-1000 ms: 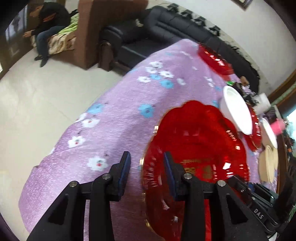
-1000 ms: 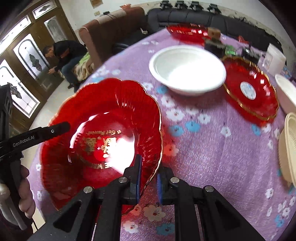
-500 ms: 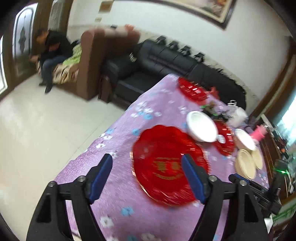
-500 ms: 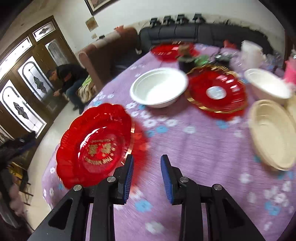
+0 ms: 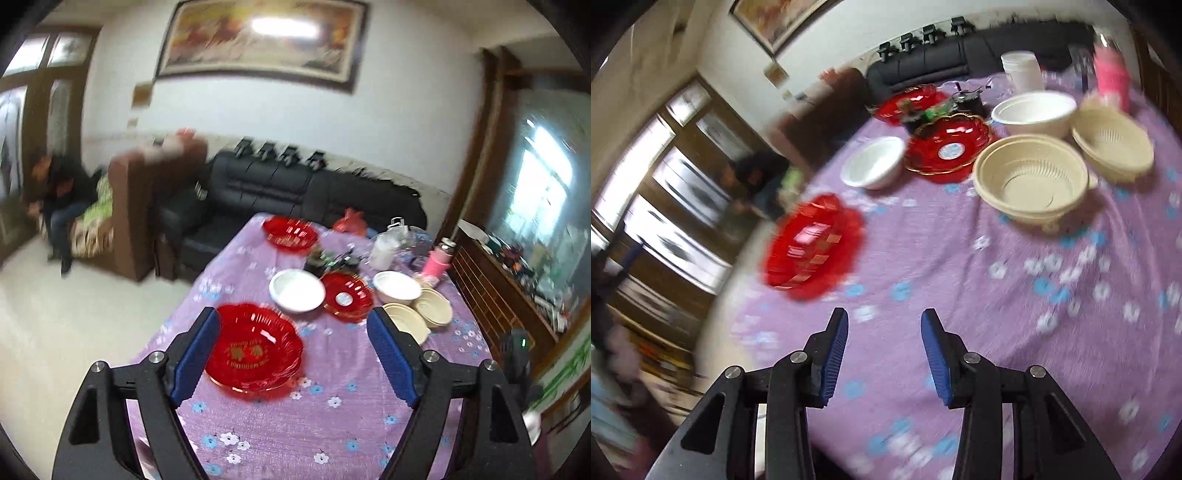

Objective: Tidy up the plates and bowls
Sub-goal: 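Reach the right gripper to the white bowl and grasp its rim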

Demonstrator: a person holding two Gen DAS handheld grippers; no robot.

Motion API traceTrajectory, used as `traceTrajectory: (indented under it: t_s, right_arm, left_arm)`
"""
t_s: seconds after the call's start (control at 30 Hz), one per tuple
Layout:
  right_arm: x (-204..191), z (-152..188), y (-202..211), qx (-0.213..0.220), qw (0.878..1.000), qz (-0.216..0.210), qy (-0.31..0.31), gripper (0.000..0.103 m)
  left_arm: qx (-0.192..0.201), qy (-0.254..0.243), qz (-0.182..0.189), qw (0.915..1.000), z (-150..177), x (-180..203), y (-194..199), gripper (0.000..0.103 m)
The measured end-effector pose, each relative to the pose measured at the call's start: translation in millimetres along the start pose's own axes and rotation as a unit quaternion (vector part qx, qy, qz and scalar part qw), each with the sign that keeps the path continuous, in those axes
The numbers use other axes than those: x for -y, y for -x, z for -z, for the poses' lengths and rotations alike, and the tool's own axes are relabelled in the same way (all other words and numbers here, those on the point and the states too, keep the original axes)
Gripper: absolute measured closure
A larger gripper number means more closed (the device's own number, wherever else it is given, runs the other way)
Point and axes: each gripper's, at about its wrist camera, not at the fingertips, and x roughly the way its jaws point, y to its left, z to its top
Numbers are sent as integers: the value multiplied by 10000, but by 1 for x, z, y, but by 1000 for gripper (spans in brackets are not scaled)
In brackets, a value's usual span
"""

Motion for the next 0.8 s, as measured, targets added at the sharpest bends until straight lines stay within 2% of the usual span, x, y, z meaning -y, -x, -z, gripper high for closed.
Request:
traceTrajectory:
  t_s: [0.03, 0.1, 0.23, 0.33, 0.43, 0.53, 0.57, 0.6, 0.63, 0.67, 0.7, 0.73, 0.8]
  right_arm:
    - [0, 2, 11, -57, 9997, -175, -138, 58]
    - [-6, 6, 37, -4, 9999, -74, -153, 58]
    - [-26, -6, 102, 367, 9979, 523, -62, 58]
    - [-45, -33, 162, 919, 9901, 1060, 40, 58]
    - [-68, -61, 232, 1521, 9748, 1634, -6, 58]
    - [-94, -84, 296, 2132, 9516, 2213, 4, 58]
    - [-101, -91, 315, 2312, 9438, 2361, 1, 58]
    - [-109, -98, 335, 2530, 9340, 2523, -52, 58]
    - [-118, -106, 360, 2815, 9189, 2759, -133, 58]
    - [-123, -111, 374, 2995, 9082, 2918, -188, 54]
    - [-129, -116, 389, 3186, 8952, 3105, -277, 51]
    - [-132, -121, 399, 3298, 8861, 3238, -354, 43]
    - [-134, -125, 402, 3356, 8830, 3262, -360, 40]
  left_arm:
    - [59, -55, -22, 10000, -3, 4, 8, 20]
    - [237, -104, -164, 9995, -17, 12, 35, 20]
    - [762, 25, -573, 9954, -62, 8, 90, 20]
    - [1286, 148, -1066, 9858, -108, -1, 137, 19]
    - [1735, 552, -1588, 9704, -160, -22, 185, 17]
    - [2201, 851, -2343, 9431, -205, -45, 236, 11]
    - [2318, 814, -2681, 9315, -218, -50, 251, 9]
    - [2411, 734, -3165, 9145, -233, -55, 265, 8]
    - [2457, 718, -3537, 8996, -241, -60, 274, 6]
    - [2473, 720, -3896, 8842, -248, -67, 281, 5]
    - [2381, 724, -4102, 8774, -253, -77, 284, 5]
    - [2288, 741, -4111, 8793, -252, -84, 284, 5]
    - [2211, 842, -3834, 8927, -241, -100, 274, 4]
